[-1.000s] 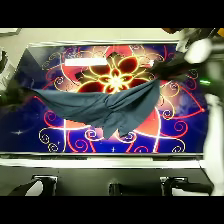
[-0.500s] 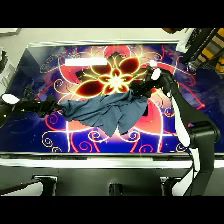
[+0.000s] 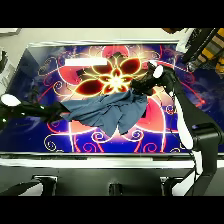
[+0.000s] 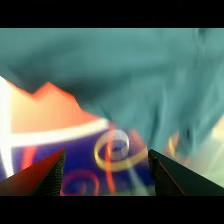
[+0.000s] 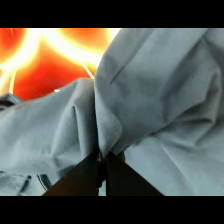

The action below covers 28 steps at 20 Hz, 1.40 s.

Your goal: Fold the clothes and pants, and hang the long-sleeved shirts on hangers.

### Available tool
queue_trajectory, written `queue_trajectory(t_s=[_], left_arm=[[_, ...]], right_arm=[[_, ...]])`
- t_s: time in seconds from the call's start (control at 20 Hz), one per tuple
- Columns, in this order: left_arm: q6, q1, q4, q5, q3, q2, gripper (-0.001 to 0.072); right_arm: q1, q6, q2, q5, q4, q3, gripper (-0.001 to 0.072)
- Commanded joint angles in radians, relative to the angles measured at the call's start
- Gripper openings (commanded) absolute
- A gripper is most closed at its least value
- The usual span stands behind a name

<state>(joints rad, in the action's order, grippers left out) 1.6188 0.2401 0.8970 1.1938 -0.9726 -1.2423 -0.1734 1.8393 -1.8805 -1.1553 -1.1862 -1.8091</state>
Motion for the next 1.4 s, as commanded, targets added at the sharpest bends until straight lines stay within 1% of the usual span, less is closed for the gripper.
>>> queue_trajectory(t_s=[0.0, 0.1, 0.15, 0.25, 0.35, 0.55, 0.6, 0.65, 0.85, 0.9, 1.0, 1.05, 1.1, 1.2, 1.3, 1.35], left_arm=[[0.082, -0.188, 0.001, -0.073, 0.099, 0.02, 0.0582], [0.146, -0.317, -0.004, -0.224, 0.145, -0.018, 0.0582], [0.159, -0.362, -0.018, -0.279, 0.151, -0.047, 0.0583], [0.163, -0.433, -0.077, -0.367, 0.151, -0.116, 0.0582], [0.162, -0.476, -0.14, -0.429, 0.151, -0.176, 0.0582], [0.162, -0.509, -0.212, -0.534, 0.148, -0.236, 0.058], [0.162, -0.51, -0.218, -0.557, 0.143, -0.243, 0.0571], [0.162, -0.51, -0.221, -0.577, 0.135, -0.248, 0.0537], [0.163, -0.508, -0.221, -0.64, 0.113, -0.283, 0.0518], [0.162, -0.508, -0.221, -0.64, 0.109, -0.3, 0.0413], [0.161, -0.507, -0.22, -0.633, 0.102, -0.318, 0.0047], [0.149, -0.504, -0.221, -0.633, 0.093, -0.316, 0.0018], [0.126, -0.494, -0.221, -0.623, 0.078, -0.309, 0.0017], [0.03, -0.449, -0.22, -0.571, 0.026, -0.264, 0.0017], [-0.058, -0.362, -0.22, -0.502, -0.04, -0.17, 0.0016], [-0.085, -0.303, -0.22, -0.475, -0.08, -0.101, 0.0016]], right_arm=[[0.0, -0.003, 0.02, -0.064, -0.048, 0.0, 0.003], [0.0, -0.002, 0.027, -0.093, -0.056, 0.0, 0.003], [0.0, -0.003, 0.029, -0.102, -0.057, 0.0, 0.003], [0.0, -0.003, 0.035, -0.106, -0.056, 0.0, 0.003], [0.0, -0.003, 0.04, -0.106, -0.057, 0.0, 0.003], [0.0, -0.003, 0.046, -0.108, -0.056, 0.0, 0.003], [0.0, -0.003, 0.048, -0.108, -0.056, 0.0, 0.003], [0.0, -0.003, 0.051, -0.107, -0.056, 0.0, 0.003], [0.0, -0.003, 0.058, -0.109, -0.056, 0.0, 0.003], [0.0, -0.003, 0.058, -0.111, -0.056, 0.0, 0.003], [0.0, -0.003, 0.058, -0.116, -0.056, 0.0, 0.003], [0.0, -0.003, 0.058, -0.123, -0.056, 0.0, 0.003], [0.0, -0.003, 0.06, -0.129, -0.058, 0.0, 0.003], [0.0, -0.007, 0.078, -0.124, -0.093, 0.0, 0.0029], [0.0, -0.015, 0.127, -0.1, -0.185, -0.001, 0.0029], [0.0, -0.019, 0.164, -0.085, -0.253, -0.002, 0.0029]])
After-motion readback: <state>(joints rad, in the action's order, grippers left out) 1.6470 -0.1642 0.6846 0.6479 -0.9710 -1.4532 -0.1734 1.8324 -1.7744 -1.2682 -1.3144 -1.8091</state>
